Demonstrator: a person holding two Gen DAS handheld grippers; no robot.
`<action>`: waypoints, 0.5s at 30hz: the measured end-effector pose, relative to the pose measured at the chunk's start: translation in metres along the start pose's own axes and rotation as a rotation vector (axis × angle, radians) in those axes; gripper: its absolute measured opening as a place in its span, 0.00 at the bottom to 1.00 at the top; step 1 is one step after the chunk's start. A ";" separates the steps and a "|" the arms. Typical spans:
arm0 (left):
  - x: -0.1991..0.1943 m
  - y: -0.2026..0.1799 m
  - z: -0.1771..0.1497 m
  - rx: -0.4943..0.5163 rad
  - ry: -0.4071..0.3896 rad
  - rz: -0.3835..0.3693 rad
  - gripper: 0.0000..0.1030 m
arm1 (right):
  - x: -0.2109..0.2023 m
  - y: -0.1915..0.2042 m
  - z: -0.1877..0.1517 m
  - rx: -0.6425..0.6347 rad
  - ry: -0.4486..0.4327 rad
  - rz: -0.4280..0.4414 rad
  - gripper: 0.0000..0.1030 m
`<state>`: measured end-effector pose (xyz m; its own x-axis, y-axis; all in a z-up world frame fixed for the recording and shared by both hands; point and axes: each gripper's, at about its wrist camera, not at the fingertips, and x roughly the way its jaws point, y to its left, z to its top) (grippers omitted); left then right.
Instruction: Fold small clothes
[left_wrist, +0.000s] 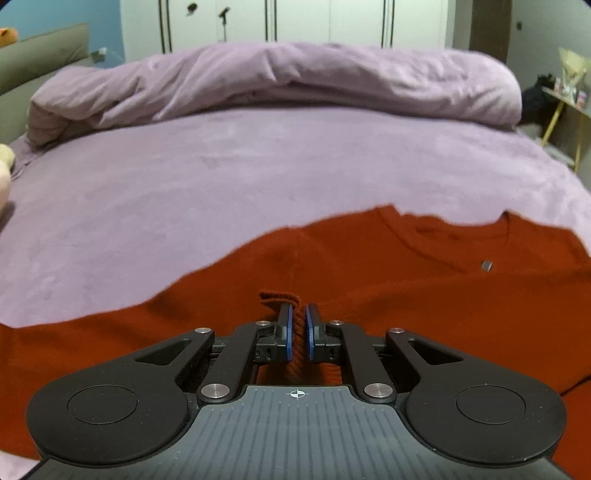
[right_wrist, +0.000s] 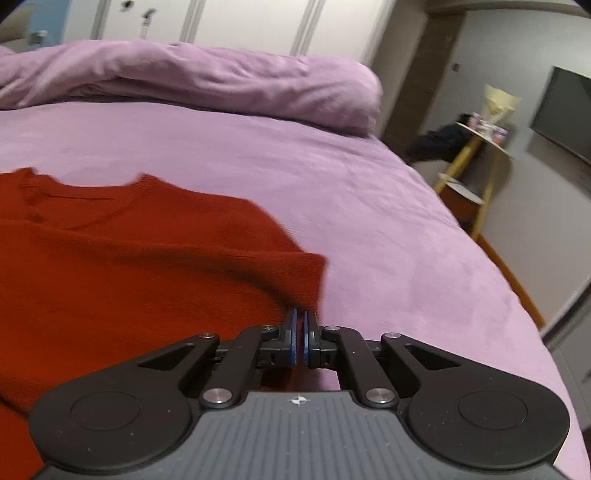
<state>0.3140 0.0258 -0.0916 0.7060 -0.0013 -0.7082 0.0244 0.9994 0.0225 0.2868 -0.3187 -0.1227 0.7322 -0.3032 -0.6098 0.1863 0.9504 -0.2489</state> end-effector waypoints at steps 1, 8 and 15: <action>0.004 0.001 -0.001 -0.002 0.013 0.012 0.10 | 0.000 -0.004 0.002 0.020 0.006 0.017 0.03; 0.008 0.010 -0.009 -0.036 0.040 0.029 0.13 | -0.047 0.003 0.004 0.033 -0.085 0.184 0.04; 0.010 0.001 -0.009 0.021 0.054 0.062 0.14 | -0.040 0.013 -0.025 -0.053 -0.072 0.170 0.04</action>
<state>0.3153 0.0268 -0.1051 0.6672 0.0626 -0.7423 -0.0028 0.9967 0.0816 0.2435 -0.2964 -0.1207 0.7953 -0.1314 -0.5918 0.0228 0.9820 -0.1874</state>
